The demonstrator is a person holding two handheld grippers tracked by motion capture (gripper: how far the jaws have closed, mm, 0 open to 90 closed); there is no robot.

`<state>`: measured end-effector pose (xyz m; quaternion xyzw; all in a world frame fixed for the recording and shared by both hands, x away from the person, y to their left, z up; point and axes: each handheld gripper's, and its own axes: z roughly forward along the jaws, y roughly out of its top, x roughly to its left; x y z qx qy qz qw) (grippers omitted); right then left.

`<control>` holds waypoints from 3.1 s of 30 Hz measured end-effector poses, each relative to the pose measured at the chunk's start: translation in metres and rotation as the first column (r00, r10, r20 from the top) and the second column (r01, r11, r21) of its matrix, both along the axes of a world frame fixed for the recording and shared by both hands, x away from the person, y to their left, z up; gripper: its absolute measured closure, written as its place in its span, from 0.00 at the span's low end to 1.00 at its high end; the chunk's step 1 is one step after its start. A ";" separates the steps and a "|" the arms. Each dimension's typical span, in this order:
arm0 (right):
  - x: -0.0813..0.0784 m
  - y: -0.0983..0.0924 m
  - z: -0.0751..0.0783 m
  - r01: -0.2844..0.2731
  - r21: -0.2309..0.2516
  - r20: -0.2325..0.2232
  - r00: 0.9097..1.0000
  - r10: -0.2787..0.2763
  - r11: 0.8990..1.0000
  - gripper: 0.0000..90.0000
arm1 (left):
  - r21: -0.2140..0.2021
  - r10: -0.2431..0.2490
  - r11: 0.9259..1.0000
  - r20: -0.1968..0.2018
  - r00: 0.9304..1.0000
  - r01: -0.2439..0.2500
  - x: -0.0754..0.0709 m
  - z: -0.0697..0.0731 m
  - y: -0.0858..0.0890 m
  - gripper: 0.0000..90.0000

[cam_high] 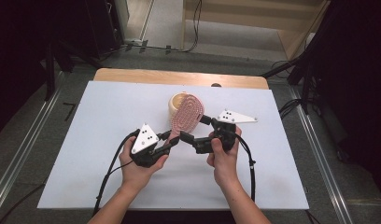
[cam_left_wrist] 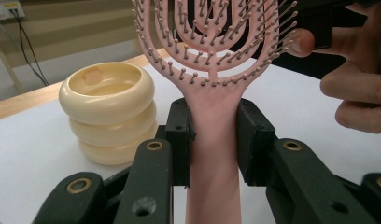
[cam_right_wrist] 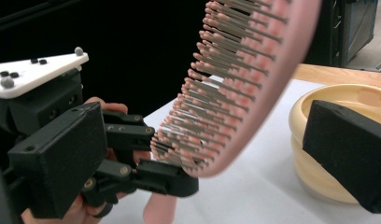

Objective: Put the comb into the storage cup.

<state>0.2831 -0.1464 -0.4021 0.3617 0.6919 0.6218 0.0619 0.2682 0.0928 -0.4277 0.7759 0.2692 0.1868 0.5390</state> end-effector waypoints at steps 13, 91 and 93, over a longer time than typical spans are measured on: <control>0.006 0.009 -0.002 0.024 0.015 -0.077 0.997 -0.022 1.000 0.42 | 0.008 0.005 1.000 0.030 1.000 -0.005 -0.005 -0.002 -0.009 0.78; 0.037 0.006 0.017 0.027 -0.055 0.034 0.999 -0.026 0.998 0.69 | -0.090 0.219 0.971 -0.044 0.975 -0.222 -0.014 -0.045 0.162 0.00; 0.038 0.006 0.018 0.029 -0.055 0.033 0.999 -0.027 0.998 0.69 | -0.090 0.228 0.969 -0.046 0.973 -0.231 -0.015 -0.045 0.167 0.00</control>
